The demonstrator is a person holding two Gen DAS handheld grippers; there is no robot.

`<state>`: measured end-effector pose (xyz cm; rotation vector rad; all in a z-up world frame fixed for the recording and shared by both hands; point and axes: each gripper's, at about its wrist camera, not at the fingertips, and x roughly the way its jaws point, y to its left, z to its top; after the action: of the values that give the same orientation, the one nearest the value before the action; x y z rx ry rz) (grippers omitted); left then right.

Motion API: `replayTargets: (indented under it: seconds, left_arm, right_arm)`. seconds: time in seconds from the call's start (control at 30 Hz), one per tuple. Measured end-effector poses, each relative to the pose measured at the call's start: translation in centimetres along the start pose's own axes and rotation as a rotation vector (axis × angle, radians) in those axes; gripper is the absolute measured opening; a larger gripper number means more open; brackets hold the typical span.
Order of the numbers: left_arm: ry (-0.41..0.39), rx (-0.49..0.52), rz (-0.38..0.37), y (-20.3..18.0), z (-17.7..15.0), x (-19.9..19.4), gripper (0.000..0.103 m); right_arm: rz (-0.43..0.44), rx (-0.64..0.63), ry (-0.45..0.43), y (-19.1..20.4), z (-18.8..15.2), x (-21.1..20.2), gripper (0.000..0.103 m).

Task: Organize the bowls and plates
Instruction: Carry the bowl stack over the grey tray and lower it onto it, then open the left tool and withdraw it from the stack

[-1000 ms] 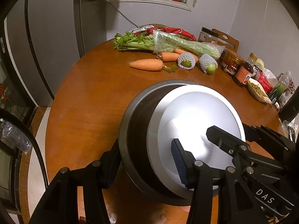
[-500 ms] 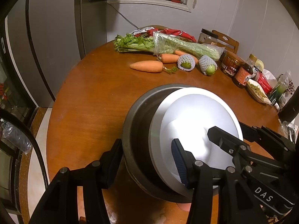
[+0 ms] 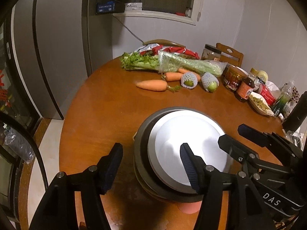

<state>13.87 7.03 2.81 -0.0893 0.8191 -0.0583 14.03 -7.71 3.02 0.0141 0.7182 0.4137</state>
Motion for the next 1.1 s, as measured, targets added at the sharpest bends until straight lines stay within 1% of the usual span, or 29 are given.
replayTargets:
  seconds: [0.3, 0.37, 0.6, 0.8, 0.93, 1.1]
  left_arm:
    - [-0.043, 0.015, 0.012, -0.8, -0.5, -2.3, 0.066]
    - [-0.050, 0.019, 0.016, -1.0, -0.8, -2.7, 0.068]
    - [-0.078, 0.022, 0.040, -1.5, -2.2, -4.1, 0.069]
    - [-0.087, 0.011, 0.039, -2.0, -3.8, -4.9, 0.069]
    - [-0.087, 0.016, 0.057, -2.3, -4.7, -5.2, 0.074]
    - [-0.095, 0.016, 0.058, -2.6, -5.6, -5.7, 0.075]
  right_arm:
    - [-0.033, -0.005, -0.038, 0.0, 0.0, -2.2, 0.062]
    - [-0.035, -0.008, -0.041, 0.1, -0.2, -2.7, 0.063]
    - [-0.045, -0.017, -0.056, 0.4, -0.9, -4.4, 0.064]
    - [-0.052, -0.025, -0.064, 0.4, -2.0, -5.4, 0.066]
    - [-0.057, -0.034, -0.074, 0.4, -2.6, -5.9, 0.066]
    - [-0.062, -0.029, -0.090, 0.1, -3.3, -6.7, 0.067]
